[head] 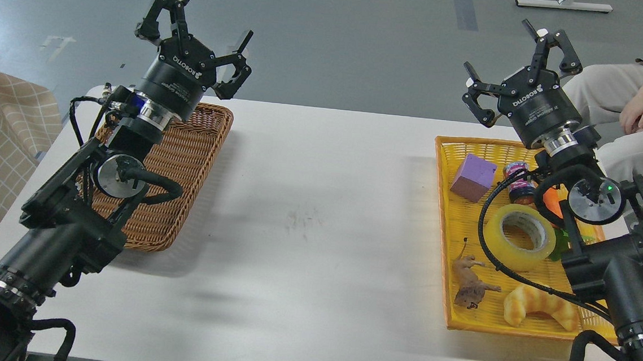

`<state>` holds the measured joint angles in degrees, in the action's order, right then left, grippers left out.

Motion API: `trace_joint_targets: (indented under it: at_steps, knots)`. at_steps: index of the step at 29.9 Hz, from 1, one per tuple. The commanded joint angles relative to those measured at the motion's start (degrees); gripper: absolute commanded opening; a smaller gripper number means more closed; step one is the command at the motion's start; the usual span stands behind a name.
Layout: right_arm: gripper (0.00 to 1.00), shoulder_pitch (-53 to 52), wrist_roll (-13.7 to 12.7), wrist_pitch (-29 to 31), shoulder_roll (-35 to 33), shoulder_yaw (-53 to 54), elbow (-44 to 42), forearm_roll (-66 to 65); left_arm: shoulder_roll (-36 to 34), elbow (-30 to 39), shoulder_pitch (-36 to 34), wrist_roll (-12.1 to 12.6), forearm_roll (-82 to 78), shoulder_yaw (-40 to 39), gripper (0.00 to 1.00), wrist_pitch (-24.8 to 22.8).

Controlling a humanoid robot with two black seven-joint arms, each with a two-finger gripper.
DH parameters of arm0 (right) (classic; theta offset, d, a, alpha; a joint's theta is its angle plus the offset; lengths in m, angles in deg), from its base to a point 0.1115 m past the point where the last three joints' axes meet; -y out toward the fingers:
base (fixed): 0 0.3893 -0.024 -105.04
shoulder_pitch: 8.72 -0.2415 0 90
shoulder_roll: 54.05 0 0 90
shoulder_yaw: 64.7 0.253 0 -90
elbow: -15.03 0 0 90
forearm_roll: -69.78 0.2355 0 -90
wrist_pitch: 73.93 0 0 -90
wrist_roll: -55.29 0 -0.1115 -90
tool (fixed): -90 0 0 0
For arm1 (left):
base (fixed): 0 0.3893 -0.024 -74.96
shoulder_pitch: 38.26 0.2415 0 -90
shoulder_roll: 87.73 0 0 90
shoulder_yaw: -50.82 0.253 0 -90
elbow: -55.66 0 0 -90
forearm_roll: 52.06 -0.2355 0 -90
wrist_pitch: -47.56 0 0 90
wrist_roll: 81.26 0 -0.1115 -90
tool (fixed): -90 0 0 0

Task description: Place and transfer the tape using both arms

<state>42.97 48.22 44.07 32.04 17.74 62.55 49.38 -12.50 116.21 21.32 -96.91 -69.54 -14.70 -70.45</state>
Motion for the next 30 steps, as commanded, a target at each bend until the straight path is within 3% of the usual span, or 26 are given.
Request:
trace_joint_targets:
  at_steps: [1, 30]
  knots:
    - [1.0, 0.1, 0.1, 0.0, 0.0, 0.0, 0.0, 0.0, -0.1, 0.0, -0.1, 0.0, 0.0, -0.2, 0.98, 0.0]
    - [1.0, 0.5, 0.3, 0.0, 0.1, 0.8, 0.0, 0.2, -0.4, 0.0, -0.1, -0.5, -0.1, -0.7, 0.98, 0.0]
